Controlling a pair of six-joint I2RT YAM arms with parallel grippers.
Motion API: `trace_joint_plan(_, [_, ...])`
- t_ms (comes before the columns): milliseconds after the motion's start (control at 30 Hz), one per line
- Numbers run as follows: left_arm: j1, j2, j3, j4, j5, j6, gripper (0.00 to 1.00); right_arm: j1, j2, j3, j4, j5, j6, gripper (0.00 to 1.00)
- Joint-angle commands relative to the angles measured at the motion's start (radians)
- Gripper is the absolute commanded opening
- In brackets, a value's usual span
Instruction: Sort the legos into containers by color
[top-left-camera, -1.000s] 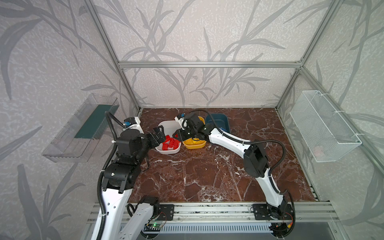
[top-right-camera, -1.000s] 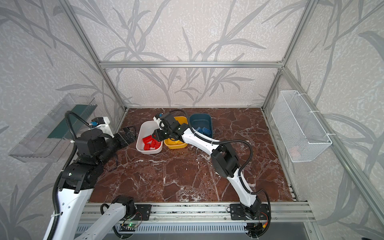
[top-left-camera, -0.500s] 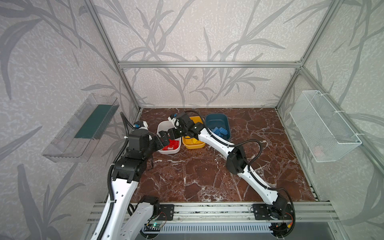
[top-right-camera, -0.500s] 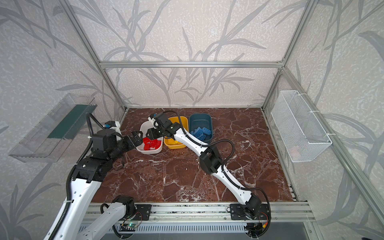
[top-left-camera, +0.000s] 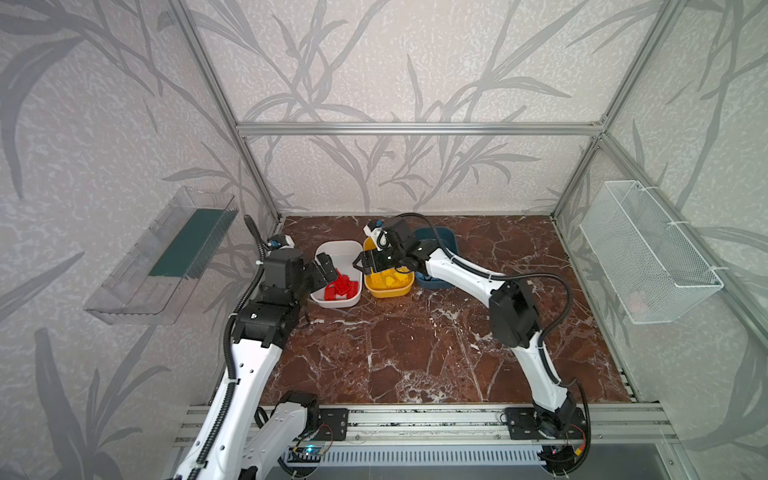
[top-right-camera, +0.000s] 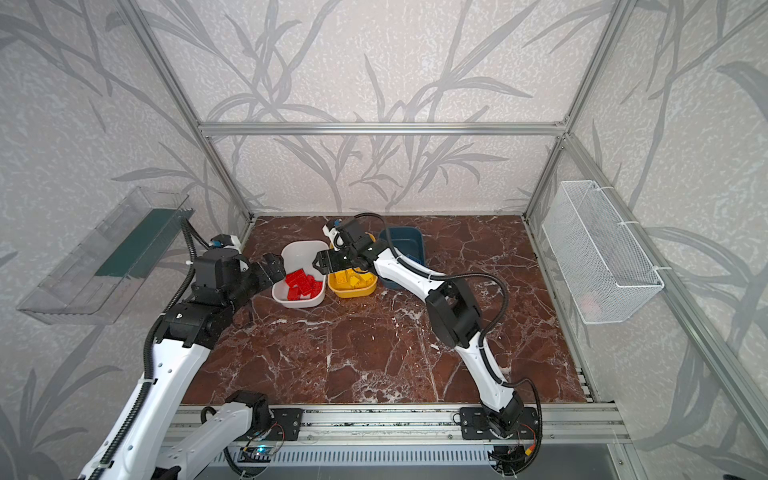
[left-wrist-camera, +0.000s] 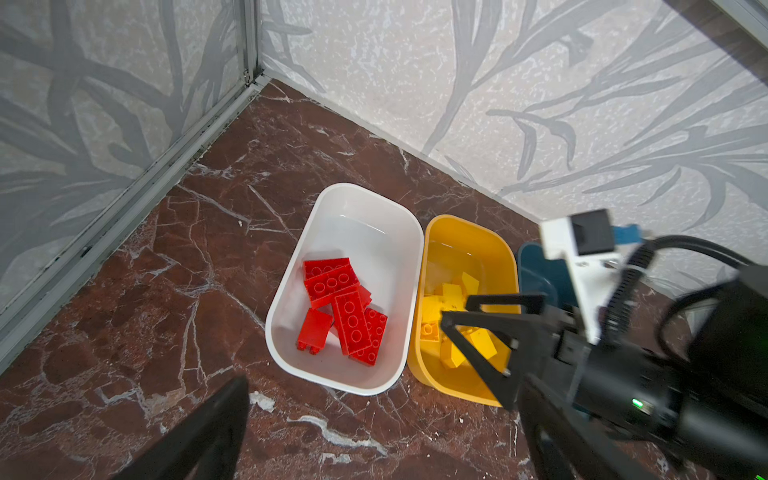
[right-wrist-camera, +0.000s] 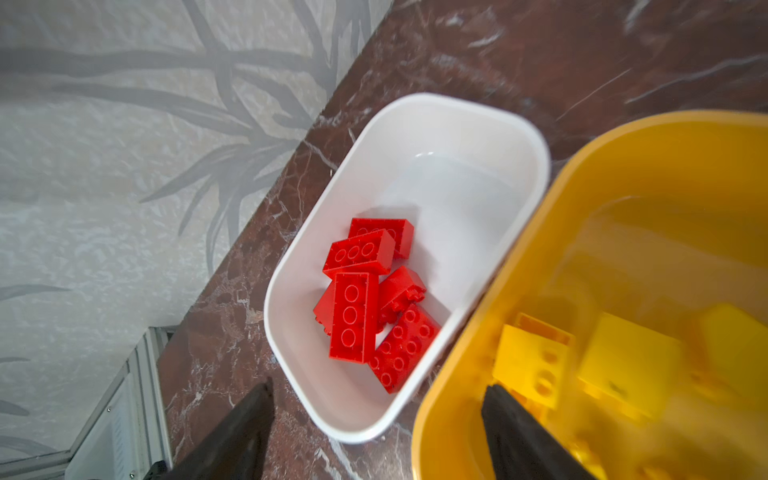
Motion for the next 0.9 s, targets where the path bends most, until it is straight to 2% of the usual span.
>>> trace_joint_plan(0, [-0.003,0.03,0.022,0.046,-0.041,-0.003,0.99,-0.068,-0.181,-0.201,0.219,0.016,-0.006,0.82])
trace_joint_plan(167, [-0.003,0.087,-0.018,0.11,-0.061,0.033,0.99,-0.199,-0.436,-0.579,0.326,0.035,-0.009,0.86])
trace_joint_plan(300, [-0.002,0.157,-0.072,0.183,-0.106,0.055,0.99,-0.315,-0.65,-0.839,0.349,0.109,-0.05,0.94])
trace_joint_plan(400, [-0.001,0.227,-0.106,0.211,-0.162,0.036,0.99,-0.398,-0.769,-0.977,0.303,0.236,-0.107,1.0])
trace_joint_plan(567, [-0.002,0.324,-0.156,0.309,-0.252,0.103,0.99,-0.559,-0.963,-1.216,0.369,0.318,-0.165,0.99])
trace_joint_plan(700, [0.0,0.418,-0.205,0.455,-0.343,0.193,0.99,-0.64,-1.143,-1.382,0.416,0.54,-0.225,0.99])
trace_joint_plan(767, [0.005,0.448,-0.231,0.536,-0.395,0.236,0.99,-0.676,-1.197,-1.465,0.502,0.569,-0.266,0.99])
trace_joint_plan(867, [0.024,0.468,-0.305,0.711,-0.386,0.328,0.99,-0.694,-1.208,-1.548,0.631,0.579,-0.289,0.99])
